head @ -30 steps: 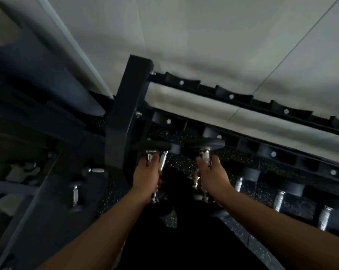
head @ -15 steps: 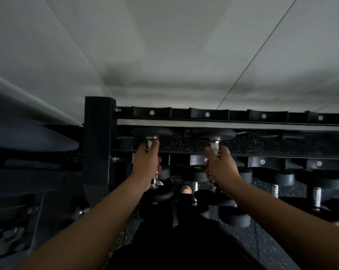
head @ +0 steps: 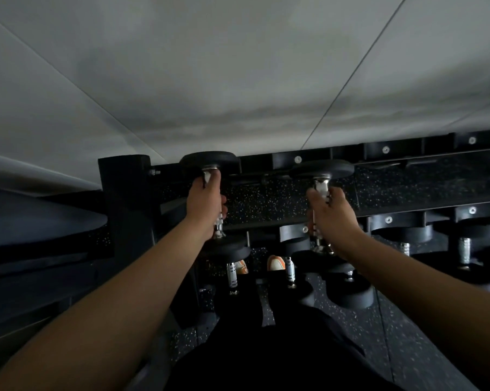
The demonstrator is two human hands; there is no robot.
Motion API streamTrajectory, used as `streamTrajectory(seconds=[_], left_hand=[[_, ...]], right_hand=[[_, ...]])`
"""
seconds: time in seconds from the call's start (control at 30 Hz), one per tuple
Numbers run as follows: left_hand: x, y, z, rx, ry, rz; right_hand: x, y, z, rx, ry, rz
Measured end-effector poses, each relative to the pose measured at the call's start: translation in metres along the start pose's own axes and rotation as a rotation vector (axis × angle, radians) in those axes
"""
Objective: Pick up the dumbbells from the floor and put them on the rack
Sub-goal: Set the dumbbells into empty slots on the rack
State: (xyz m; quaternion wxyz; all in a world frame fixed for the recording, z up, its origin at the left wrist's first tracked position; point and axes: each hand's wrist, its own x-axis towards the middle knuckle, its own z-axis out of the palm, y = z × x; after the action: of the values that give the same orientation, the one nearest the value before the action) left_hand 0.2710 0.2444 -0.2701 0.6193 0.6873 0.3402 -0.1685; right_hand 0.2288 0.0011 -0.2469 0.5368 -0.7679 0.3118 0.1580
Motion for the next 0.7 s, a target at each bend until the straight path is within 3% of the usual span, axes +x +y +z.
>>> streamTrajectory(seconds=[0.33,0.7], left_hand=[[0.006,-0.023,0.016,-0.1,0.065,0.016],[0.009,-0.023,0.009,-0.047,0.117,0.016]], right_hand=[[0.027,0.004,0.0,-0.042,-0.037,0.023],[0.032,-0.003,0.004,0.034,-0.11,-0.046]])
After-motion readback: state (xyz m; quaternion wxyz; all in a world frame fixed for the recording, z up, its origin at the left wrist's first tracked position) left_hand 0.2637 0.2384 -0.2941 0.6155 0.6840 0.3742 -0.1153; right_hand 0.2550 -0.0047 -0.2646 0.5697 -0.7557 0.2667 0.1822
